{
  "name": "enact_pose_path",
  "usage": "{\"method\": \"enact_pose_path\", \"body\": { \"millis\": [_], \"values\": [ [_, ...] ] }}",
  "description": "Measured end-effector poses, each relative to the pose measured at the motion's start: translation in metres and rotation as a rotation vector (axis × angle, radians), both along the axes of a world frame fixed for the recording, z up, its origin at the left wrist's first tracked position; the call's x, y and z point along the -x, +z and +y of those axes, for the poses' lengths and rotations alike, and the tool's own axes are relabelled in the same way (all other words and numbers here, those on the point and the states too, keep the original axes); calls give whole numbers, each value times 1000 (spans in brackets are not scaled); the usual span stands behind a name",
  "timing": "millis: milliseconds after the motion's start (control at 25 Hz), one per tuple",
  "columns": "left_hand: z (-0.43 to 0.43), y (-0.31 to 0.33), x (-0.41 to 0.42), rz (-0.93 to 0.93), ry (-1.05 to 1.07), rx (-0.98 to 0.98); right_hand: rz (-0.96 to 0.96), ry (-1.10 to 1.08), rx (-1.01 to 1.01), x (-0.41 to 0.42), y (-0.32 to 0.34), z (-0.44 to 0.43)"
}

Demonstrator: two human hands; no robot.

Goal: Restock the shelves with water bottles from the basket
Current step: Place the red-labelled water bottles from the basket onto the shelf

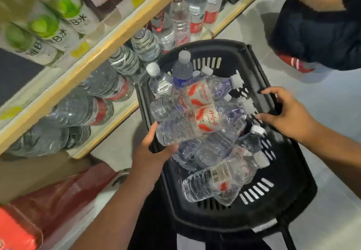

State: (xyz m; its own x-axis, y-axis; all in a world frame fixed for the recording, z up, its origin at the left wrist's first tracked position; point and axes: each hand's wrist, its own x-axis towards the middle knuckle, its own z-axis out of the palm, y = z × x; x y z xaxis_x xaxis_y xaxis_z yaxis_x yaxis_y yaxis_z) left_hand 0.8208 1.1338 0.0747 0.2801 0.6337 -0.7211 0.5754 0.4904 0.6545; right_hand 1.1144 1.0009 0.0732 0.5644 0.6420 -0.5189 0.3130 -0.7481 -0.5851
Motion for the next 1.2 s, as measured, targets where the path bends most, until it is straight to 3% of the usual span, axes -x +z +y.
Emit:
{"method": "enact_pose_path", "body": {
  "millis": [240, 440, 680, 800, 920, 1000, 1080, 1200],
  "values": [
    [29, -125, -12, 73, -30, 29, 64, -43, 20, -23, -135, 40],
    [9, -175, -20, 68, -5, 40, -4, -15, 39, -46, -191, 60],
    [-15, -171, -40, 63, 47, 47, -5, 50, 1, -65, -192, 73],
    [-11, -167, -35, 91, -43, 81, 41, 27, 48, -62, -189, 71],
    [7, -158, -23, 258, -316, 54, 91, -225, -1, -44, -166, 64],
    [30, -141, -26, 392, -448, -125, -52, -440, -117, -11, -138, 57],
    [61, -119, -47, 377, -443, -311, -117, -531, -216, 35, -109, 56],
    [103, -103, -93, 242, -552, -347, 202, -650, -133, 98, -88, 71]
  ]
}}
